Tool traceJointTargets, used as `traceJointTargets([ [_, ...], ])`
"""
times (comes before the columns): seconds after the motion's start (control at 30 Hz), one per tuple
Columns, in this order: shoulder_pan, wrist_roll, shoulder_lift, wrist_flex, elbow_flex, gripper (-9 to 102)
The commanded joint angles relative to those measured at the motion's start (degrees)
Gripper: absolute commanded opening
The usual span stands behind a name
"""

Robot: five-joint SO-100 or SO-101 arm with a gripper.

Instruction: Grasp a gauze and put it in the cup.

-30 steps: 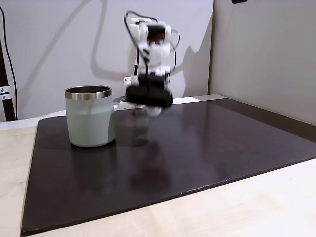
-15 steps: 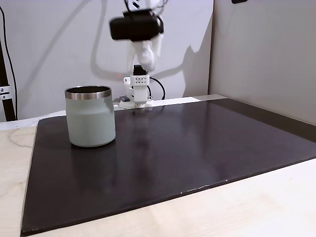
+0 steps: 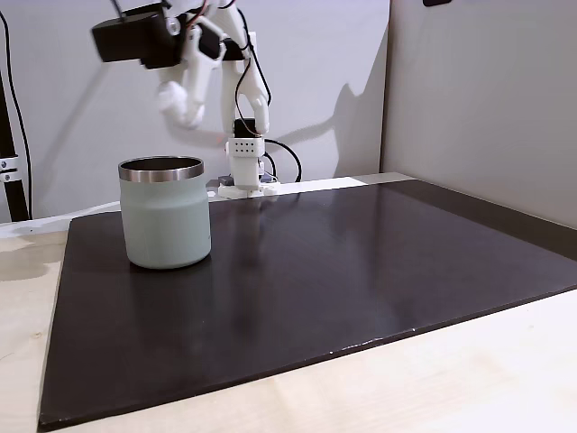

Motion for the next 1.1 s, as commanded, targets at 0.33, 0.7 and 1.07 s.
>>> traceJointTargets([
  [0.33,2.1,-0.2,-9.7,0.1,-13.5,0],
  [0.7,2.8,-3.8,-8.9,0.4,-11.9,46],
  [1.07,3.0,-3.9,-7.6,0.6,-11.4,46],
])
